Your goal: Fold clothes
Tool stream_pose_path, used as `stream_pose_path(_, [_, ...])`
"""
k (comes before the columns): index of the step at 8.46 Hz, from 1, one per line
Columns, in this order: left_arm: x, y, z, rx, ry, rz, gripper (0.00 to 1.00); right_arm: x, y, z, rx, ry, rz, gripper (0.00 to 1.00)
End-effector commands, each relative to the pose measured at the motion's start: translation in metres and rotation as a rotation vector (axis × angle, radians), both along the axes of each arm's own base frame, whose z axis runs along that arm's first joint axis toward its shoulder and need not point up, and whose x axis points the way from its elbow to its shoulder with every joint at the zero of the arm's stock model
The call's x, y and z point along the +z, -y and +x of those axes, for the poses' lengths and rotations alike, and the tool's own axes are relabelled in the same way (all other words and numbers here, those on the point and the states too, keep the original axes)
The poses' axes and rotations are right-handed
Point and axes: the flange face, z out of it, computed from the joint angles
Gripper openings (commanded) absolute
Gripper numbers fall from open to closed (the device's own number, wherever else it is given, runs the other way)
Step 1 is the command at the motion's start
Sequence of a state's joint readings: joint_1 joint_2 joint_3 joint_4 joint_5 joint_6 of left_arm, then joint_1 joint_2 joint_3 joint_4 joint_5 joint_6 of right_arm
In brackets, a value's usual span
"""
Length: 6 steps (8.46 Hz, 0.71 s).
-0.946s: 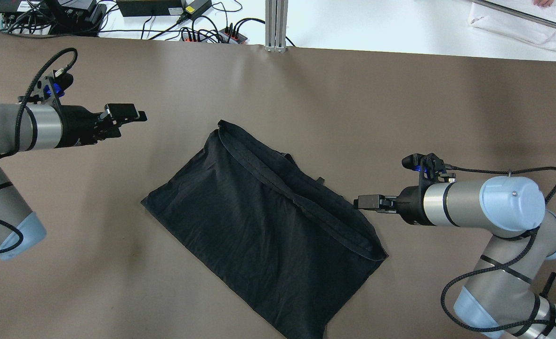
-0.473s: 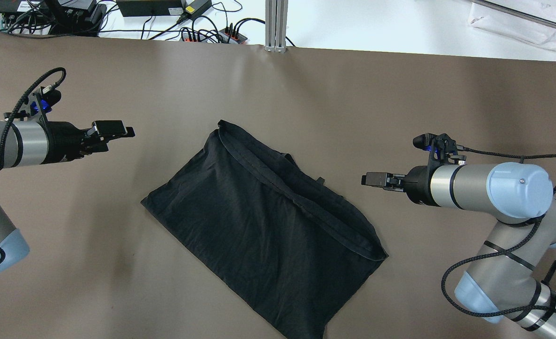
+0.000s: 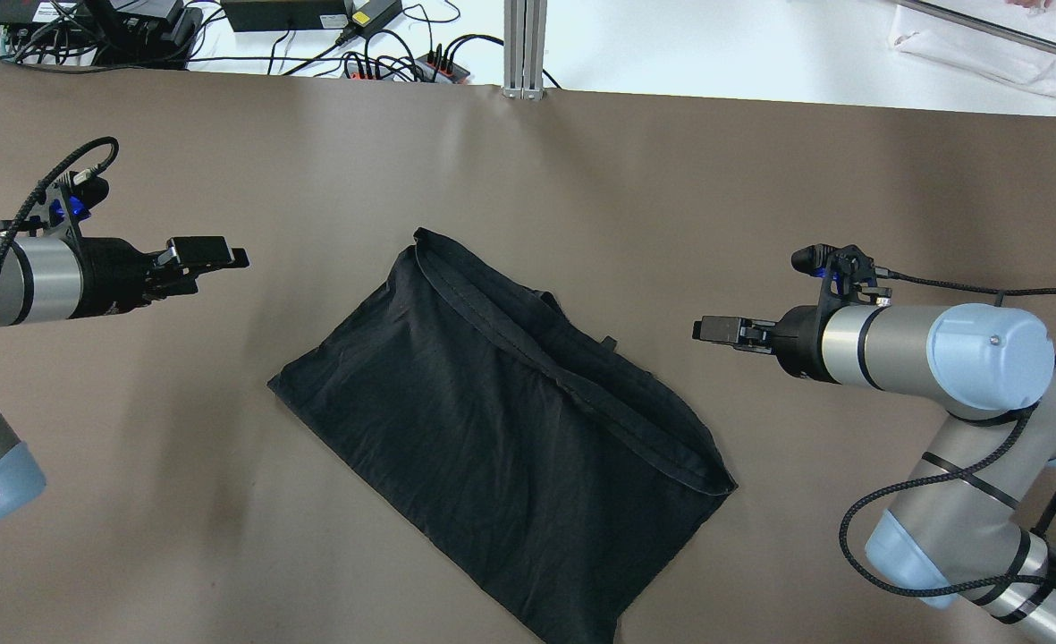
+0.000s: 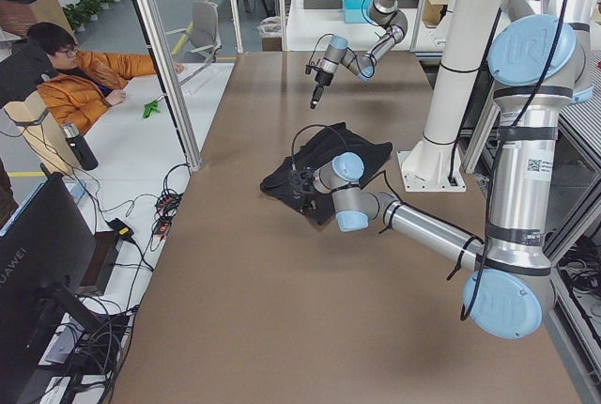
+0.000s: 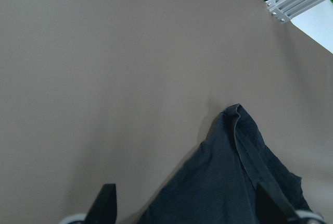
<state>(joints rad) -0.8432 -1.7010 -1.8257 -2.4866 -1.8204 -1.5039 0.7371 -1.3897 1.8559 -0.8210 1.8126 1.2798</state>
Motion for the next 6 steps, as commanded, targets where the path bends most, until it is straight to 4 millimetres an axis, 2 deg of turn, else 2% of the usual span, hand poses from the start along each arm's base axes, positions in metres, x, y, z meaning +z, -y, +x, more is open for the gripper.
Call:
stream_pose_path(1, [0.003,-0.004,0.001,0.015,0.004,-0.007,0.94,0.0,0.007,0.007,0.027,-0.006,0.0,0.94])
stream_pose_path(2, [0.002,-0.007,0.009,0.026,0.004,-0.007,0.94,0.0,0.006,0.007,0.027,-0.002,-0.001,0.94])
stream_pose_path(4, [0.004,-0.029,0.042,0.048,0.019,0.004,0.94,0.002,0.008,0.009,0.031,0.0,-0.003,0.94])
stream_pose_path(5, [0.021,-0.052,0.066,0.044,0.059,0.001,0.94,-0.002,0.007,0.009,0.038,0.024,-0.02,0.94])
stream_pose_path(6, [0.028,-0.063,0.078,0.046,0.077,0.003,0.94,-0.004,0.005,0.008,0.041,0.037,-0.038,0.94])
